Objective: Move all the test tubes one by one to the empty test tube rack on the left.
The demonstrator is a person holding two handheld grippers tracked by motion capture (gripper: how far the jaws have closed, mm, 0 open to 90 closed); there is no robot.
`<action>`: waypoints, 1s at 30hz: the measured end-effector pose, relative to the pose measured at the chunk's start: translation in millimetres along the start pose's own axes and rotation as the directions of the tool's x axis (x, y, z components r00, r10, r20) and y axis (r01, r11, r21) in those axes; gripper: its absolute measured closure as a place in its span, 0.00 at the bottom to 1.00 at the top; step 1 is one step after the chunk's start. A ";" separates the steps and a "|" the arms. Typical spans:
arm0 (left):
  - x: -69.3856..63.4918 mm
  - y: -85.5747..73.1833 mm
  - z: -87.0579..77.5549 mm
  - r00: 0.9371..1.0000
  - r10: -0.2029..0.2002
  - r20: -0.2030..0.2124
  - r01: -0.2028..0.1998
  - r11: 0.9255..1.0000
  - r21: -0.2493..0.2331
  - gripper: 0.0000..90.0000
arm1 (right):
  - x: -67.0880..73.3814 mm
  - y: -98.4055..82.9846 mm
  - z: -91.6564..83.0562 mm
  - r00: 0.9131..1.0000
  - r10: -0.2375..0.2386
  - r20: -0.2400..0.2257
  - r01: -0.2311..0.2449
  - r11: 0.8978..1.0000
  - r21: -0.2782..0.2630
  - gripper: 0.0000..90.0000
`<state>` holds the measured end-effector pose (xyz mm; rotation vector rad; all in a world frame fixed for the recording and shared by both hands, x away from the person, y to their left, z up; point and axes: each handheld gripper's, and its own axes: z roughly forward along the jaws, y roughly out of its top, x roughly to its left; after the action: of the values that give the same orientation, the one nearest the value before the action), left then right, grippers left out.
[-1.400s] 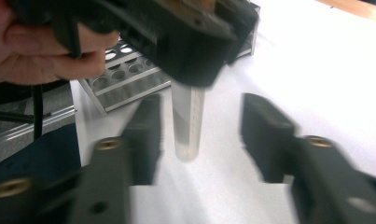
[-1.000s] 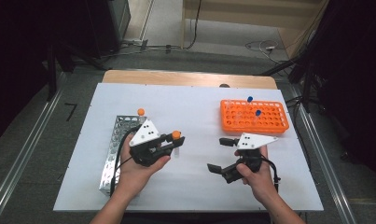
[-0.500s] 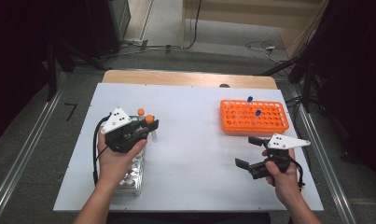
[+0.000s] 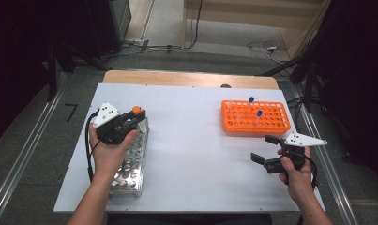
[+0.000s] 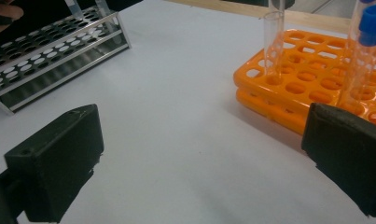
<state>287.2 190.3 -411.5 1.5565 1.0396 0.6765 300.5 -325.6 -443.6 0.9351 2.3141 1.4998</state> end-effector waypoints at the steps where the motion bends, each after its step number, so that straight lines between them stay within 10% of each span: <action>1: 1.2 -1.0 0.5 1.000 -0.005 -0.005 0.005 1.000 -0.005 0.83 | -0.7 -0.3 -0.1 1.000 0.003 0.001 -0.003 1.000 -0.001 0.00; 8: 4.9 -8.9 5.5 0.998 0.003 -0.069 -0.005 1.000 -0.029 0.83 | -2.9 -0.7 -2.0 1.000 0.004 0.005 -0.004 1.000 -0.005 0.00; 30: 7.0 -23.1 14.8 0.995 0.017 -0.095 -0.017 1.000 0.001 0.83 | -6.5 -2.2 -2.0 1.000 0.020 0.010 -0.020 1.000 -0.011 0.00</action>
<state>296.9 190.1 -438.1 1.5471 1.0980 0.7678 303.6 -331.8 -445.5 0.9632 2.2937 1.5113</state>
